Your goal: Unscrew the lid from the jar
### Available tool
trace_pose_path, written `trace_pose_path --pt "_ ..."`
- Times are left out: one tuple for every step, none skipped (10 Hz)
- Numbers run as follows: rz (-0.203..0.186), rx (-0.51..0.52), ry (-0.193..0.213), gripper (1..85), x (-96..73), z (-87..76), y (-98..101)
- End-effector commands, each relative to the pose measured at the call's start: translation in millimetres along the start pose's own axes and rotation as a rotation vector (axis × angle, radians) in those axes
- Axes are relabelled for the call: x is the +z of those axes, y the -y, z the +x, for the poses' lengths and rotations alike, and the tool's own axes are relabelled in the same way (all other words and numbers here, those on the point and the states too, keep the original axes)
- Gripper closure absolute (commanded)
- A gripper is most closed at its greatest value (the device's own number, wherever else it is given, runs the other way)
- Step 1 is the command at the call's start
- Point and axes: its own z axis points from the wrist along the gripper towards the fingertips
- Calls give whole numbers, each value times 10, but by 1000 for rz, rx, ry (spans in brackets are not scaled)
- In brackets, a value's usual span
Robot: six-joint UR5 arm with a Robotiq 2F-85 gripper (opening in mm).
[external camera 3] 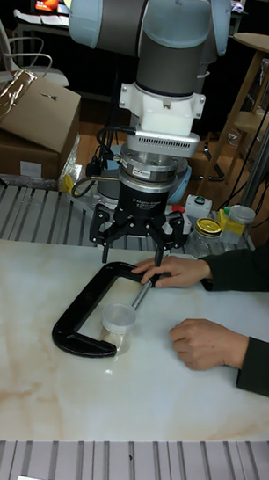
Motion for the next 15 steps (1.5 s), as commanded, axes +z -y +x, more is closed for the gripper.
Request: trace_pose_path --pt "0 0 0 17 0 1 -22" --pt "46 66 120 843 -20 -313 80" --pt "58 68 120 843 -14 -314 74" --pt "59 70 122 843 -11 -316 74" --pt "58 70 122 843 -13 -319 73" --pt "58 68 120 843 -14 -316 76" --pt "53 67 117 843 -16 -312 72" --pt "18 80 107 843 -15 -293 0" --pt "-15 82 75 843 0 -210 -32" --pt "10 28 45 843 29 -110 83" --pt "39 -20 54 843 33 -111 180" --pt "35 -30 56 843 30 -112 167" --pt "-10 -19 46 843 95 -64 44" --pt "12 -37 53 843 206 -18 94" --pt "43 -56 76 843 271 -23 165"
